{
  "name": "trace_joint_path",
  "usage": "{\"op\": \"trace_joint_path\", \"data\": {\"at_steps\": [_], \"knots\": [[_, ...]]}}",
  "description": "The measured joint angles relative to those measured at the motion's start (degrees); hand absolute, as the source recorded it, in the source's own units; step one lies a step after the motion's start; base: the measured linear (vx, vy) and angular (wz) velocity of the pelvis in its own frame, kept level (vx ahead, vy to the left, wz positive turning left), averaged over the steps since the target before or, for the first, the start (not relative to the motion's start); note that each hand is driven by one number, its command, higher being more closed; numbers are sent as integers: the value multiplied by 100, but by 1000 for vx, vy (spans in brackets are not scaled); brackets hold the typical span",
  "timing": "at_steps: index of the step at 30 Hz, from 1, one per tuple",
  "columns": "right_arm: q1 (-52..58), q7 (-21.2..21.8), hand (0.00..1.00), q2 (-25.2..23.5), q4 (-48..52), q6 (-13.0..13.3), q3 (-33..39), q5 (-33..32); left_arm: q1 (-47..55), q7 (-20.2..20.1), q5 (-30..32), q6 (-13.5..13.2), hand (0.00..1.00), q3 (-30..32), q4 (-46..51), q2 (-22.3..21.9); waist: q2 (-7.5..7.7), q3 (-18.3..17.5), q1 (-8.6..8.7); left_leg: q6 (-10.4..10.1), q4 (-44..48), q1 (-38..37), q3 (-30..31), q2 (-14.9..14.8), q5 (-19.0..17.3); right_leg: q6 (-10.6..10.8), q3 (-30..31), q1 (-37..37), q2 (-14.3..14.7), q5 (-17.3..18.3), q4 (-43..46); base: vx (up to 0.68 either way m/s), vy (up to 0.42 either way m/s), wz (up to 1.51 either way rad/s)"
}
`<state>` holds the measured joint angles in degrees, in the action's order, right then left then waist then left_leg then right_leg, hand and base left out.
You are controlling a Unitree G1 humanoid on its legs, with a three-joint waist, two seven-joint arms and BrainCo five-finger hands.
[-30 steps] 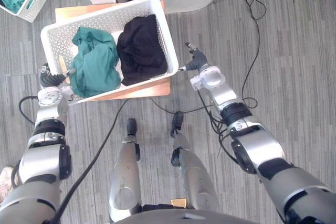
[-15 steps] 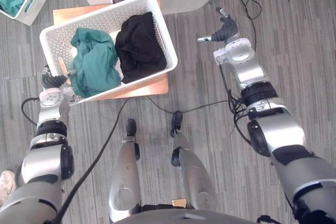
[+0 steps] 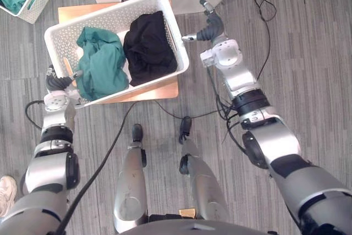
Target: Pick up the laundry basket with both hands and put the clothes into the washing machine.
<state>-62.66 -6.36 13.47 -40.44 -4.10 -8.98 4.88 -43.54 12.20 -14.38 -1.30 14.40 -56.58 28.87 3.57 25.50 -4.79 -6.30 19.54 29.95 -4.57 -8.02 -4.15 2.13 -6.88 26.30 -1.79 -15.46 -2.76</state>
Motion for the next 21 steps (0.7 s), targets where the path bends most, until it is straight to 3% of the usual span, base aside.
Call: {"op": "trace_joint_path", "data": {"at_steps": [11, 20, 21], "knots": [[57, 104, 0, -395, -1036, -11, 11, -50, -187, 26, -7, -67, 0, -236, 188, -96, 0, 0, -103, 2, -117, 146, 165, 49, 123, -4, -178, 98, -32, -2, 3, 11, -5, 7], [45, 139, 0, -389, -1037, 30, 30, -47, -321, 136, -64, -120, 0, -336, 262, -212, 7, -5, -88, 47, -583, 136, 185, 146, 404, 50, -305, 192, -146, 43, 8, 5, -11, 12], [45, 141, 100, -388, -1036, 38, 19, -40, -318, 141, -64, -120, 100, -336, 273, -228, 8, -5, -92, 47, -639, 102, 174, 152, 435, 51, -309, 195, -156, 44, 8, 11, -16, 5]]}}
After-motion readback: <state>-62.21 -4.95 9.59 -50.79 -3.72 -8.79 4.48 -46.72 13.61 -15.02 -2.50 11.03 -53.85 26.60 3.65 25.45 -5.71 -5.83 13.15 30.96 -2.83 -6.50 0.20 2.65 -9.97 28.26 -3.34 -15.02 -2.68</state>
